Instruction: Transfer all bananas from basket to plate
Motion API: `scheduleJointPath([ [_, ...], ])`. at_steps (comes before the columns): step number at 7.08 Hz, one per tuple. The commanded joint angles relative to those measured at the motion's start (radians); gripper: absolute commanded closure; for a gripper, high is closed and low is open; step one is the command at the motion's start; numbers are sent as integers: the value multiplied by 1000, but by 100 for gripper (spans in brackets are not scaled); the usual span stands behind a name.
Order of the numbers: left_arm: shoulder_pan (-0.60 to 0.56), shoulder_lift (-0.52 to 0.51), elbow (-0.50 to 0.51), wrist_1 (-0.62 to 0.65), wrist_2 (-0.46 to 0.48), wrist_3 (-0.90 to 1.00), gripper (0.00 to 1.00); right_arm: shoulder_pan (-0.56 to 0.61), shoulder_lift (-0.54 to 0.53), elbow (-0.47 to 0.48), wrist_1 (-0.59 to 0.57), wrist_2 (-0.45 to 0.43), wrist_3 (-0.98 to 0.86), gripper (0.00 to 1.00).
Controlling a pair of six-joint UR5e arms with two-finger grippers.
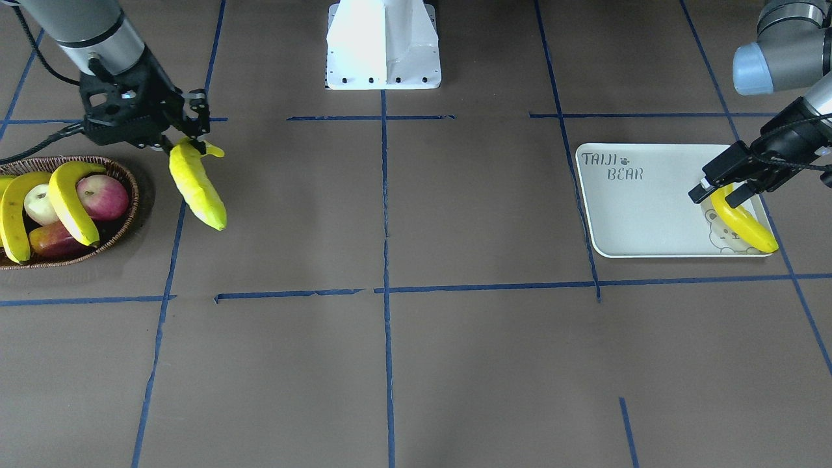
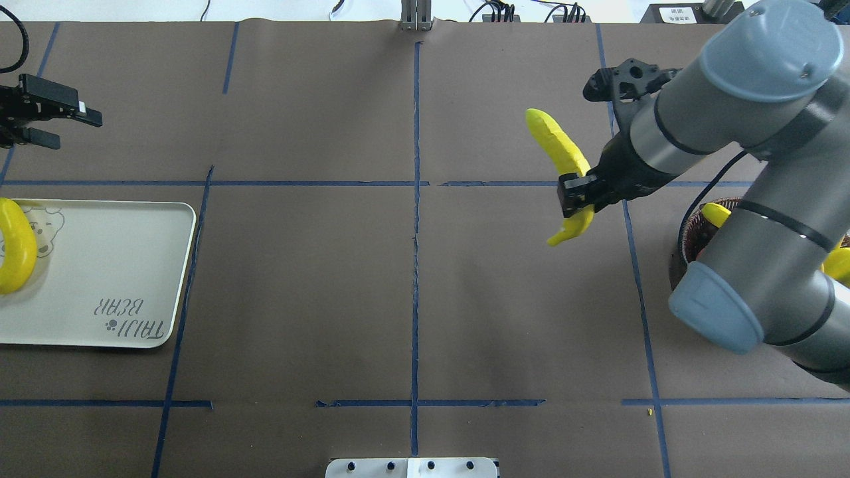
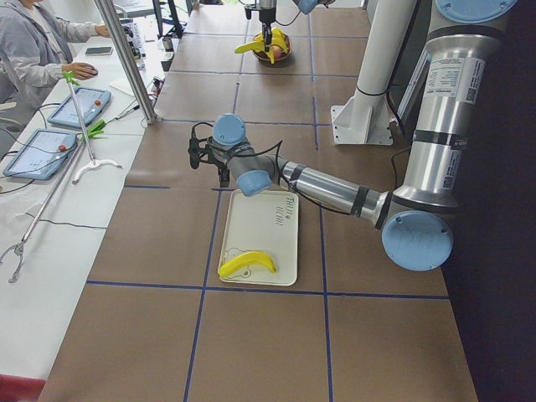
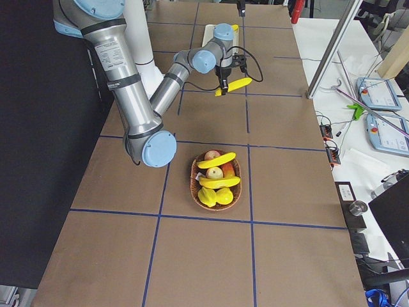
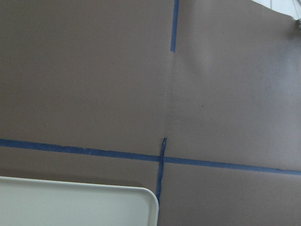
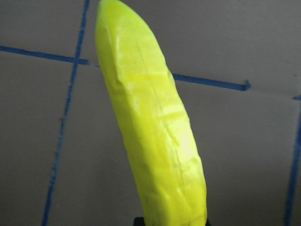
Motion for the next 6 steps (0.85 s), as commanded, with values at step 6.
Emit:
scheduleJointPath([
  [6,233,-317,-28,1,146,-756,0,-221,292,-263,325,-208,507,100],
])
